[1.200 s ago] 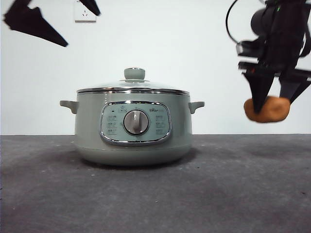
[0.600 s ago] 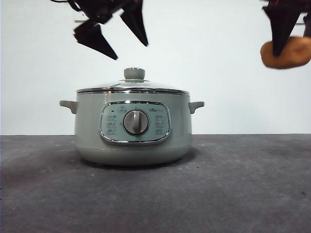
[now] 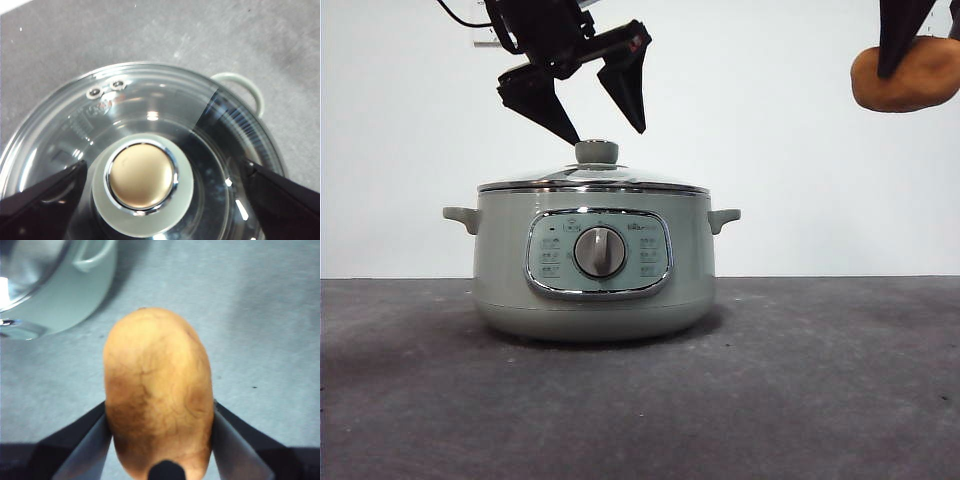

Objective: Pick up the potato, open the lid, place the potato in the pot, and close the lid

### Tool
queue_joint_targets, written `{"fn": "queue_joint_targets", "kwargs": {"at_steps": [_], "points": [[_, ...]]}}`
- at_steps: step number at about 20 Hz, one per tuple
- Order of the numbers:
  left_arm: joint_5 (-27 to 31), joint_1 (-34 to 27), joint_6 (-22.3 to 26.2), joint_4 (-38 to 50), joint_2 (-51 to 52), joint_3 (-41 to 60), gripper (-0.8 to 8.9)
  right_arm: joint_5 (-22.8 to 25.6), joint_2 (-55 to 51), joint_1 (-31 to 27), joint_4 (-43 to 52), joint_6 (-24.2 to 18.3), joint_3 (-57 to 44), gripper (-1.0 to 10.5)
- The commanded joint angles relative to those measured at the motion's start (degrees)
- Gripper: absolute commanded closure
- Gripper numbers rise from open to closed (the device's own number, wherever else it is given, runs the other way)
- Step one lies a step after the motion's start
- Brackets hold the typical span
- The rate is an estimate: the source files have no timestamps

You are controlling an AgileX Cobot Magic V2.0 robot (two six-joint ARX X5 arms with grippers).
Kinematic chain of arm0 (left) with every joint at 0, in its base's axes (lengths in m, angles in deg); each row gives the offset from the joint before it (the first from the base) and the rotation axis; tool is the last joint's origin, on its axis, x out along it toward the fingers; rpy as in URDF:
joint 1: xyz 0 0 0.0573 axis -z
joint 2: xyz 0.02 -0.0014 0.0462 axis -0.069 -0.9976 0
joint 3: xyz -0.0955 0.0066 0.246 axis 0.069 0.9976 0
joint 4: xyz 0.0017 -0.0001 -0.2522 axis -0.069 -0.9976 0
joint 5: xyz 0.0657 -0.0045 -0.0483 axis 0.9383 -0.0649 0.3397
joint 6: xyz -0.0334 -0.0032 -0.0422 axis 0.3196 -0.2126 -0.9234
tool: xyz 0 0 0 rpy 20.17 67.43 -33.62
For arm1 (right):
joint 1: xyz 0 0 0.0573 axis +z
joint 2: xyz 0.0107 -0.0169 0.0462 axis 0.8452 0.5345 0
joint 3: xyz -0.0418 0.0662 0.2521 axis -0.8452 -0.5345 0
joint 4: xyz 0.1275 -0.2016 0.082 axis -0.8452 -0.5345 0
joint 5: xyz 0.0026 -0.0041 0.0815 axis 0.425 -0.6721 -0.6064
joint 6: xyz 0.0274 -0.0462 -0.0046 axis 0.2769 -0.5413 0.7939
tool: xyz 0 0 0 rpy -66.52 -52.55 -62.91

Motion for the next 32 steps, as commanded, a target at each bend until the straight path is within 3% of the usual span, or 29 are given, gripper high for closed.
{"fn": "queue_joint_targets", "kwargs": {"at_steps": [1, 11, 15, 23, 29, 32], "points": [[0.2, -0.1, 0.7, -0.3, -1.2, -0.2, 1.86, -0.3, 0.0, 0.1, -0.7, 0.2, 0.0, 9.5], [0.1, -0.5, -0.7, 0.2, -3.1, -0.2, 2.07, -0.3, 0.0, 0.1, -2.7, 0.2, 0.0, 9.5], [0.6, -0.5, -0.9, 0.0, -3.1, -0.2, 3.64, -0.3, 0.0, 0.1, -2.6, 0.2, 0.0, 9.5], [2.2, -1.3, 0.7, 0.5, -3.1, -0.2, 8.12, -0.3, 0.0, 0.1, -3.0, 0.2, 0.0, 9.5], [2.1, -1.6, 0.5, 2.8, -2.2, -0.2, 8.26, -0.3, 0.0, 0.1, -2.8, 0.5, 0.0, 9.5], [1.5, -1.6, 0.5, 3.1, 0.2, -0.2, 8.26, -0.3, 0.0, 0.4, 0.3, 3.6, 0.0, 9.5]]}}
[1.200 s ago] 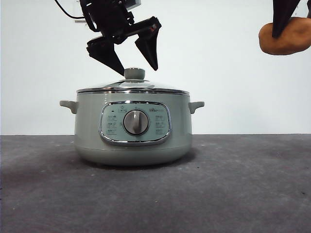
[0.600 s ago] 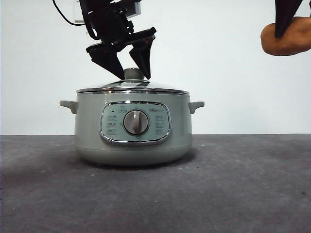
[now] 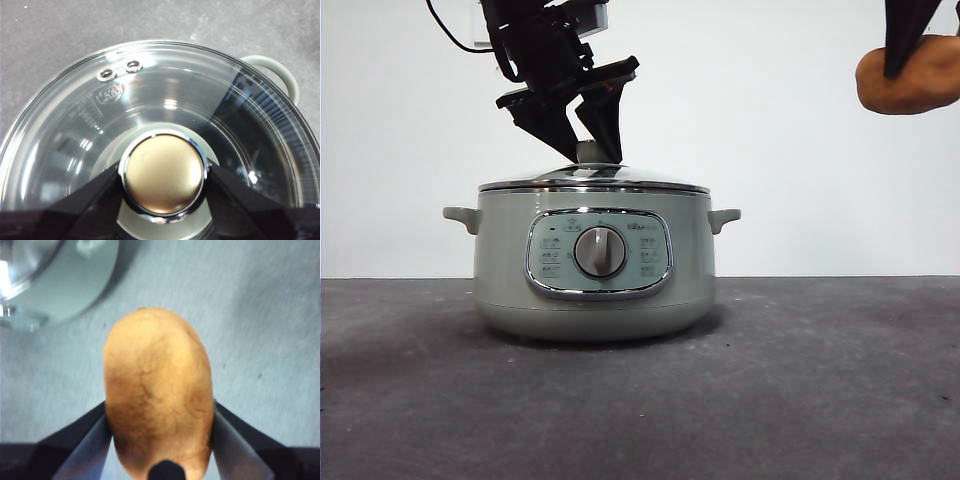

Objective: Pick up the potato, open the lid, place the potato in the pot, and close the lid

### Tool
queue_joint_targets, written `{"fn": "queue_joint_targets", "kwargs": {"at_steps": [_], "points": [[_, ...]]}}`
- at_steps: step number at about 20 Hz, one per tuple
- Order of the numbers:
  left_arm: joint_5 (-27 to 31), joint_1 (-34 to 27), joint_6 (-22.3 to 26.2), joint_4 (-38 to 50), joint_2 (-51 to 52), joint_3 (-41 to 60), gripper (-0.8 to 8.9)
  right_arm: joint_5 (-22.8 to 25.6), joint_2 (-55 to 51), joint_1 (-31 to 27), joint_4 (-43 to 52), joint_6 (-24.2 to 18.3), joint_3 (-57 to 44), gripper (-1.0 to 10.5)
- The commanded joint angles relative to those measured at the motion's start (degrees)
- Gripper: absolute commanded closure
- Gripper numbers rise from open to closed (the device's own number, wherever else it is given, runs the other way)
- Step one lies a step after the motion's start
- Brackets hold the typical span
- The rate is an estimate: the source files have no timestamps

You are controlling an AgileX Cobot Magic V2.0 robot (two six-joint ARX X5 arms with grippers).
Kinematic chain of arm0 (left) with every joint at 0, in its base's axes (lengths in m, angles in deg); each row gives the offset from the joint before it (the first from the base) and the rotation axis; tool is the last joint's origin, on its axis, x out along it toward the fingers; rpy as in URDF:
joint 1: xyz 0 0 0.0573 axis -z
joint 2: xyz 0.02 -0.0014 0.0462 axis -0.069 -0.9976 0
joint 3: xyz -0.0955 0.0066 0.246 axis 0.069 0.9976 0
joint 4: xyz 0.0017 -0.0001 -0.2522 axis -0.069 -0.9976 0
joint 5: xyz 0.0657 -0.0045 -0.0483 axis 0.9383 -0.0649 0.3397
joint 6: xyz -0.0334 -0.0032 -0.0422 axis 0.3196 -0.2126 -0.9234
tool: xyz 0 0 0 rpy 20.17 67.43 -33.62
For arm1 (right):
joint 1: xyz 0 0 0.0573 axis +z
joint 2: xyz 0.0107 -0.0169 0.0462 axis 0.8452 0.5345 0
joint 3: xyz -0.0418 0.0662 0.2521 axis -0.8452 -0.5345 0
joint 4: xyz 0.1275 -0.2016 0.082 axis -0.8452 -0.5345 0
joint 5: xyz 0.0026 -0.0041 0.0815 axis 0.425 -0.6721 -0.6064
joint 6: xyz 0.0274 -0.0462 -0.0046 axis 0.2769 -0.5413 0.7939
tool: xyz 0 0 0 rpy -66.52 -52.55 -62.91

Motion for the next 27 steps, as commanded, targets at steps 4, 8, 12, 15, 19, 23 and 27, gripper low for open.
{"fn": "queue_joint_targets", "kwargs": {"at_steps": [4, 8, 12, 15, 19, 23, 27], "points": [[-0.2, -0.9, 0.3, 2.5, 6.3, -0.2, 8.26, -0.2, 0.0, 4.3, 5.2, 5.3, 0.0, 9.5], [0.0, -3.4, 0.8, 2.1, 10.1, -0.2, 8.26, -0.2, 0.2, 10.7, 11.8, 10.3, 0.0, 9.5], [0.0, -8.4, 1.4, -1.3, 13.0, -0.2, 8.26, -2.1, 2.5, 17.0, 18.4, 15.0, 0.2, 9.5], [-0.1, -12.7, 2.0, -4.0, 14.4, -0.2, 8.26, -2.7, 7.3, 20.4, 20.5, 17.6, 2.6, 9.5], [-0.3, -17.7, 2.1, -6.9, 14.9, -0.2, 8.26, -3.2, 18.9, 23.8, 19.4, 18.7, 13.3, 9.5], [-0.3, -20.2, 3.4, -7.9, 14.9, -0.2, 8.26, -3.1, 32.4, 25.9, 17.8, 19.2, 27.0, 9.5], [-0.3, -21.2, 3.5, -7.8, 14.9, -0.2, 8.26, -0.9, 42.7, 27.6, 17.6, 17.8, 35.3, 9.5]]}}
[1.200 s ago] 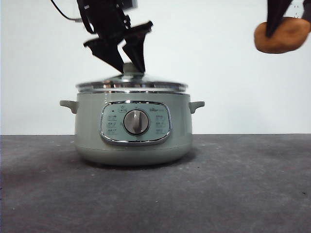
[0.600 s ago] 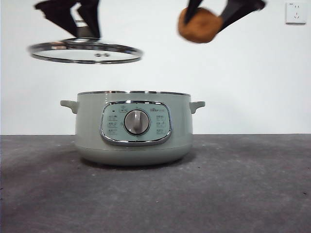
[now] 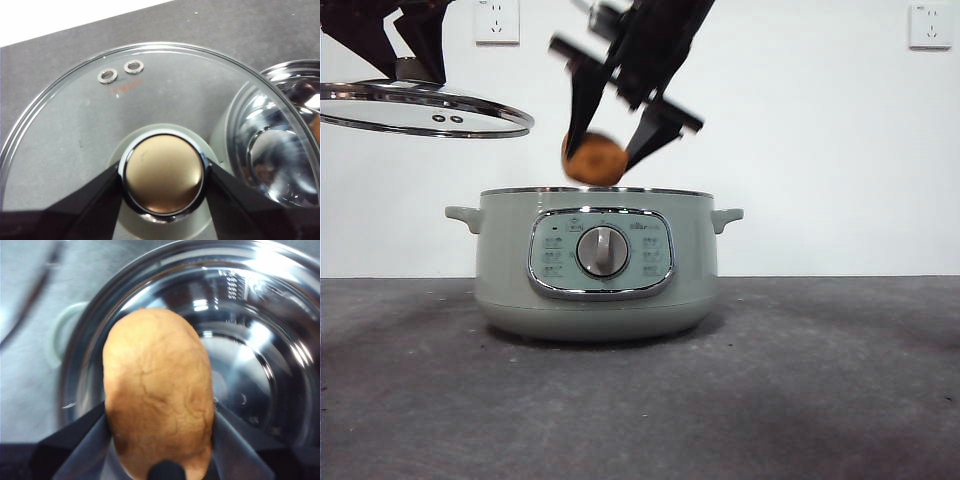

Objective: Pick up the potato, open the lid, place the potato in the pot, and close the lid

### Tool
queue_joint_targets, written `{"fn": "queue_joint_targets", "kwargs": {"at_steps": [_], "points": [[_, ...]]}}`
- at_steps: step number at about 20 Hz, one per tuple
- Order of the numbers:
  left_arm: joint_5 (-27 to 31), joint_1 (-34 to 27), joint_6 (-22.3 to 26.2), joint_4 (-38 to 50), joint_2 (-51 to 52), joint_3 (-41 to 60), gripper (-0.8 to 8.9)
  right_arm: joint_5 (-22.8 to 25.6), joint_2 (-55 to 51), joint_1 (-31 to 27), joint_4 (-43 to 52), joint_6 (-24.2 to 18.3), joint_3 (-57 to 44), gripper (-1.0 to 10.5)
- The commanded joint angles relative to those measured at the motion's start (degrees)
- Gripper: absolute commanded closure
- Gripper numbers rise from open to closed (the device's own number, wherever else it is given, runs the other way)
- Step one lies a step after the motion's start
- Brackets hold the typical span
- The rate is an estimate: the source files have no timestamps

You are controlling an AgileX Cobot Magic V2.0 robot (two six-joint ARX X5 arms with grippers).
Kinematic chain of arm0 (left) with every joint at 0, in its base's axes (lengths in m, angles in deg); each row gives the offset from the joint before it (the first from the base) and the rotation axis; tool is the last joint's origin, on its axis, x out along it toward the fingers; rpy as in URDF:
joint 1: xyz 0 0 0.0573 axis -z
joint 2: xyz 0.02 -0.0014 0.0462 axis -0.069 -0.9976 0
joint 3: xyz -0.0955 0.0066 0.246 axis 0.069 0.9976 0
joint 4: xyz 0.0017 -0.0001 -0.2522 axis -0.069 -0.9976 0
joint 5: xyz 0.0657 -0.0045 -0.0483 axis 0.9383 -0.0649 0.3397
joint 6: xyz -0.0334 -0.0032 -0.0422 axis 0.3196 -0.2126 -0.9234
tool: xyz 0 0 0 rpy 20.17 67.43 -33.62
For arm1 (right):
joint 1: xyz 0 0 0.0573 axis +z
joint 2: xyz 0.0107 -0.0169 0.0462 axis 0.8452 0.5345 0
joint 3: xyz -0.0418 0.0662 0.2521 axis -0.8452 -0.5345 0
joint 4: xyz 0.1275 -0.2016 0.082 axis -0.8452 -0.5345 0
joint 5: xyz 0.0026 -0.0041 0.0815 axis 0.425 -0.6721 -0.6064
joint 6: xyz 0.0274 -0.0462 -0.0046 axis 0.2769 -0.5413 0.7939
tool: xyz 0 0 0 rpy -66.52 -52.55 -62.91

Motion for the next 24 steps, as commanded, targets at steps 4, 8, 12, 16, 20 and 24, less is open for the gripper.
{"fn": "queue_joint_targets", "kwargs": {"at_steps": [4, 8, 12, 16, 20, 24], "points": [[-0.3, -0.7, 1.4, 2.4, 1.0, -0.3, 8.26, 3.0, 7.8, 2.1, 0.0, -1.9, 2.3, 9.5], [-0.3, -0.9, 1.6, 2.6, 1.0, -0.3, 8.26, 6.8, 10.2, 2.8, -1.4, -3.8, 2.2, 9.5], [-0.4, -0.9, 1.8, 2.5, 1.0, -0.3, 8.26, 6.8, 10.8, 2.8, -1.9, -3.8, 2.3, 8.0], [-0.4, -0.9, 1.8, 2.5, 1.0, -0.3, 8.26, 6.8, 10.8, 2.7, -2.7, -3.9, 2.4, 3.8], [-0.5, -0.9, 1.7, 2.4, 1.0, -0.3, 8.26, 8.1, 6.7, 2.8, -2.7, -3.8, 2.8, 3.8], [-0.9, 0.3, 1.5, 2.5, 0.9, -0.3, 8.26, 12.8, -1.3, 2.7, -6.0, -5.5, 2.8, 3.9]]}}
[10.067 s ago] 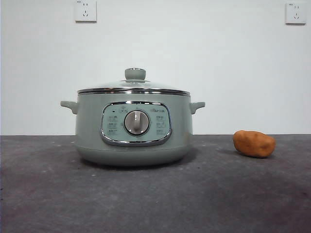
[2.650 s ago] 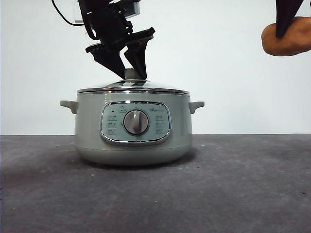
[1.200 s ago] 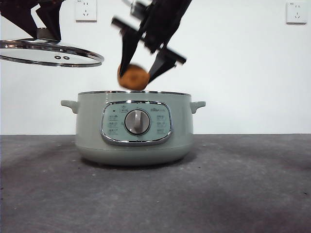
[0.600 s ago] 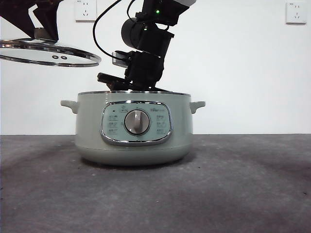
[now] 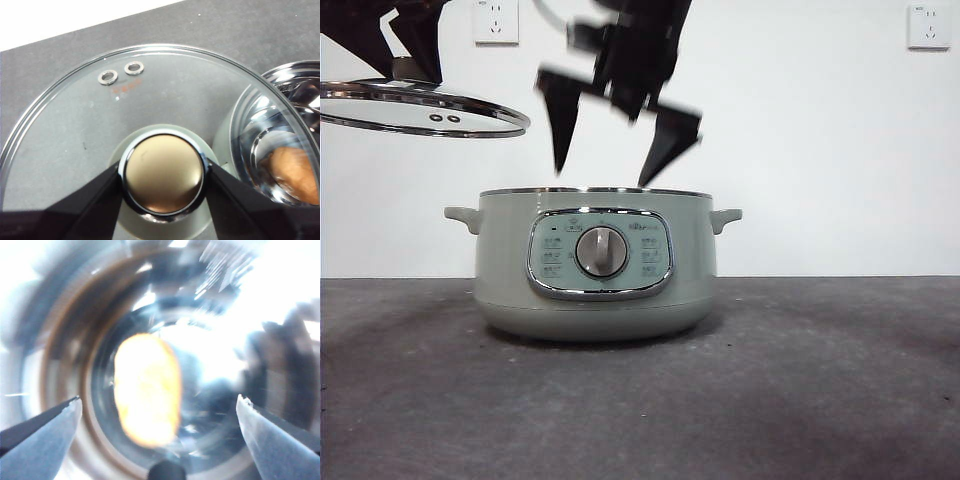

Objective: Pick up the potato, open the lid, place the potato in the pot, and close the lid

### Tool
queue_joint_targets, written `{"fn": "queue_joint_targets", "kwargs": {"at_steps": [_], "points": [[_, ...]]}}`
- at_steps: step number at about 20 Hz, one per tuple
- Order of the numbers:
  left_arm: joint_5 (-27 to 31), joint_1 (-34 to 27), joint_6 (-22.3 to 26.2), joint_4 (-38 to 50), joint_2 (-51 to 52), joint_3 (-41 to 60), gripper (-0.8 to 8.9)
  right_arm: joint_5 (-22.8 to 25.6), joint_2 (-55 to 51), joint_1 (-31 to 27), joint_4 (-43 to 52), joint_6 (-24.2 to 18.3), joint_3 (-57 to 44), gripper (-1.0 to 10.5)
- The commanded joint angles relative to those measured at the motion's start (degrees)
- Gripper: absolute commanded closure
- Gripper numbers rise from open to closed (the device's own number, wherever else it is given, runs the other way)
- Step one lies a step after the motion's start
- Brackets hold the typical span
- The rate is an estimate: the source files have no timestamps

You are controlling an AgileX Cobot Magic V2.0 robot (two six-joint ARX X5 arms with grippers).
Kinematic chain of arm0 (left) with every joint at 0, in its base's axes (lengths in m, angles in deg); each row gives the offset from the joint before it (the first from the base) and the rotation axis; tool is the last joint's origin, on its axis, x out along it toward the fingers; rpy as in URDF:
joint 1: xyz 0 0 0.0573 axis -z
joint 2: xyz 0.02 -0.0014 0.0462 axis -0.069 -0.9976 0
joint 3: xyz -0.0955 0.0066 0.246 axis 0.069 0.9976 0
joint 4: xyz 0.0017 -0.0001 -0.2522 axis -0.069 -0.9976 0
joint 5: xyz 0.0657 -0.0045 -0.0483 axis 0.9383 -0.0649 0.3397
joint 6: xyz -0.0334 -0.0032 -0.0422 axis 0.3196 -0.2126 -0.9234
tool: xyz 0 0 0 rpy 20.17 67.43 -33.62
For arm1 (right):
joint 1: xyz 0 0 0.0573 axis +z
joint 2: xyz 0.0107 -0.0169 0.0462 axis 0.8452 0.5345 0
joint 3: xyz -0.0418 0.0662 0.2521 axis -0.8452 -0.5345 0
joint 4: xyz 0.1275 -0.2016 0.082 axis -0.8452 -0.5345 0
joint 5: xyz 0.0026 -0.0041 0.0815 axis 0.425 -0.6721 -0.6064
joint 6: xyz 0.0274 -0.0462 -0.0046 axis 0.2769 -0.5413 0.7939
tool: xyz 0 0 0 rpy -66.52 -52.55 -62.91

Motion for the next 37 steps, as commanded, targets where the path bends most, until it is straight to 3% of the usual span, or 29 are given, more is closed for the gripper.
{"fn": "queue_joint_targets", "kwargs": {"at_steps": [1, 3, 4, 5, 12, 19, 31, 37], "points": [[-0.5, 1.4, 0.5, 2.1, 0.8, -0.3, 8.26, 2.8, -3.5, 0.1, -1.9, -2.3, 0.2, 4.4], [-0.7, 3.5, -0.3, 2.2, 0.5, -0.3, 8.26, 6.6, -7.9, 0.1, -4.9, -4.4, 0.2, 7.3], [-0.7, 4.9, -0.5, 2.2, 0.0, -0.3, 8.26, 9.0, -10.0, 0.1, -6.6, -5.2, 0.2, 9.2], [-0.6, 6.1, -0.9, 2.2, -0.4, -0.3, 8.26, 11.9, -11.8, 0.0, -8.3, -5.5, 0.2, 9.5], [-0.5, 13.7, -2.1, 5.3, -4.9, -0.3, 8.26, 15.7, -20.7, -2.3, -15.4, -8.3, 0.2, 9.6], [-0.4, 18.9, -3.1, 8.0, -7.8, -0.2, 8.26, 13.0, -24.9, -4.1, -17.5, -10.6, 0.2, 9.6], [-3.0, 20.4, -3.1, 8.7, -12.2, -0.3, 8.26, 10.5, -32.2, -4.1, -17.7, -10.7, -1.6, 9.5], [-3.0, 20.5, -3.0, 8.8, -12.6, -0.3, 8.26, 10.5, -39.6, -4.1, -17.7, -10.2, -13.5, 9.5]]}}
